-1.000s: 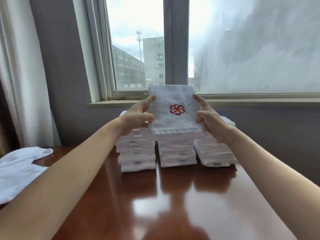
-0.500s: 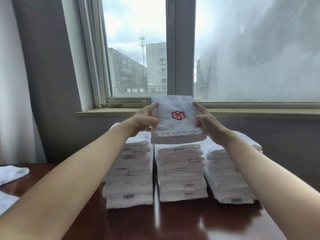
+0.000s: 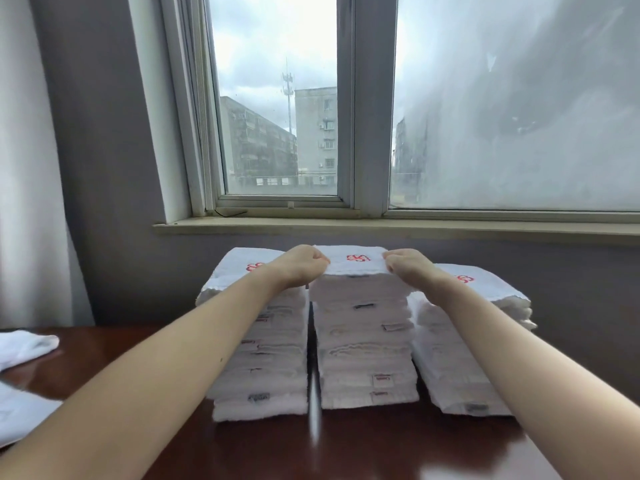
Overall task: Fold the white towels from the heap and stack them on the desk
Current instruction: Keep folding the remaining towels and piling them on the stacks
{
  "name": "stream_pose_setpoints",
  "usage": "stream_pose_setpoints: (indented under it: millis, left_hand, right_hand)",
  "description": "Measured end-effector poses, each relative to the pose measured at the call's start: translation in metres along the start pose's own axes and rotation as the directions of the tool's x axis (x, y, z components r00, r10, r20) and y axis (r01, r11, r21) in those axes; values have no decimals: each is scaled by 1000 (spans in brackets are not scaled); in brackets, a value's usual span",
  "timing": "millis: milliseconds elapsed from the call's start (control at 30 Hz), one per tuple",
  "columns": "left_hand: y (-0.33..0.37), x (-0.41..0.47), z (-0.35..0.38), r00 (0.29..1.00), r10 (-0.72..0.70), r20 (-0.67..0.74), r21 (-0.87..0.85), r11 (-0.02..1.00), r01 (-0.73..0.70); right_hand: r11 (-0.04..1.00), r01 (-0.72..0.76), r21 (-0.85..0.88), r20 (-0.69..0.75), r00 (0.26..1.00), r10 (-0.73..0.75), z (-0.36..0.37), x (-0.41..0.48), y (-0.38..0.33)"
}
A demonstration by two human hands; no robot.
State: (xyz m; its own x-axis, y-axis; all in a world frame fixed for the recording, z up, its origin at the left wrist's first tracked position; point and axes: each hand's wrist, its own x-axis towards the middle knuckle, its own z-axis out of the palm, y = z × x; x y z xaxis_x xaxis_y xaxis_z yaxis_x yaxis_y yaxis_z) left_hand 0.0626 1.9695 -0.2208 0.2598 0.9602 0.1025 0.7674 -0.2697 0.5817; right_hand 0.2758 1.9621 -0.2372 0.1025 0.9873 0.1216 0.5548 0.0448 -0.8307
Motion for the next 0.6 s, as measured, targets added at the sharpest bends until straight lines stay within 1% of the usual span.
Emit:
stream_pose_setpoints:
  millis: [100,200,300,433,467,600]
  left_hand:
    - [6,-23,-1,999,38,-20,-9,999,-38]
    - [6,-53,-8,988,96,-118,42,995,-92]
    - [-4,-99,-18,976,115,-186,71,992,-103]
    - [-43,-169,-32,978,73,-198,106,993,-52]
    - [-57,-187,-36,978,52,-204,106,994,-31]
    - [-118,-256,-48,974,-66,-218,29,997,74]
  right_hand:
    - [978,107,-180,5,994,-108,-5,-22,-17]
    - [896,280,-343,28,957,-289,-2,-52,-35]
    - [816,430,-385,130,901,-414,16,-88,-59]
    - [680,570,-461,315,821,-475,61,-132,-88]
    - [656,602,-456,354,799,-486,75,-141,-94]
    - [620,685,-383,461,723,-514,135,-177,-116]
